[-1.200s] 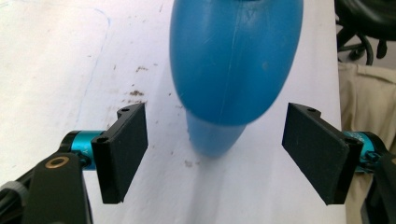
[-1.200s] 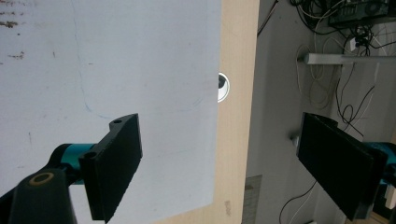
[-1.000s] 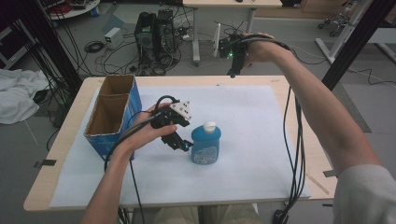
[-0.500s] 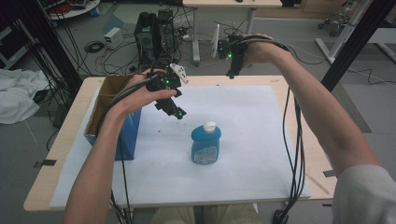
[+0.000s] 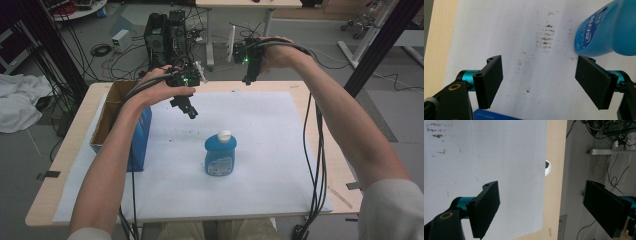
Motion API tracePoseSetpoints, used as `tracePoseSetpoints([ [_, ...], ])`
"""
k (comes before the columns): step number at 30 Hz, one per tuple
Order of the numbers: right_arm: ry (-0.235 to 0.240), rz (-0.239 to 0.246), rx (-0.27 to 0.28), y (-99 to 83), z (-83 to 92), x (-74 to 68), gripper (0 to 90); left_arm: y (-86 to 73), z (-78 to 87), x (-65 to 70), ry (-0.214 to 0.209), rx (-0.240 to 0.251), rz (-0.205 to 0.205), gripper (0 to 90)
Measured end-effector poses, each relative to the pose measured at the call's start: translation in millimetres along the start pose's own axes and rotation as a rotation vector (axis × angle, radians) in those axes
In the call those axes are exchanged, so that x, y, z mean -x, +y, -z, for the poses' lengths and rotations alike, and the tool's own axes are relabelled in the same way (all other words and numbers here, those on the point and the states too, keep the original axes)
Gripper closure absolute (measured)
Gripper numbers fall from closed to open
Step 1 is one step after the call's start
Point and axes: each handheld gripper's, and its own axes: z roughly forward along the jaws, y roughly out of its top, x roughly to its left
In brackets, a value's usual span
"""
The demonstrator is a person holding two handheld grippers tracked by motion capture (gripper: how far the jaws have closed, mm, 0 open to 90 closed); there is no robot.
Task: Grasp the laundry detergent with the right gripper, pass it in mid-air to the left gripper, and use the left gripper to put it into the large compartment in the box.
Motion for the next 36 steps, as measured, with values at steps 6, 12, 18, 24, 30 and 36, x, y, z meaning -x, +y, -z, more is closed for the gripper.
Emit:
tracePoseSetpoints([
  [6,0.000,0.004,0.011,0.7,2.7,-2.8,13.4,5.6,-2.1,-2.8,-0.001,-0.020,0.011,22.5],
  [12,0.001,-0.011,0.025,-4.2,7.0,-10.0,13.4,7.6,-1.3,-6.7,0.009,-0.056,-0.011,22.5],
  [18,0.002,-0.019,0.037,-6.7,9.9,-12.4,13.3,21.5,-7.8,-32.1,0.030,-0.204,-0.016,22.5],
  [24,0.005,-0.019,0.050,-10.2,15.6,-17.9,13.4,24.9,-13.0,-34.1,0.024,-0.217,-0.014,22.5],
  [30,0.044,-0.020,0.088,-15.6,21.5,-39.8,13.4,26.0,-14.4,-35.2,0.015,-0.211,-0.015,22.5],
  [36,0.080,-0.017,0.128,-23.1,19.1,-67.1,13.4,26.5,-15.6,-34.9,0.019,-0.217,-0.018,22.5],
])
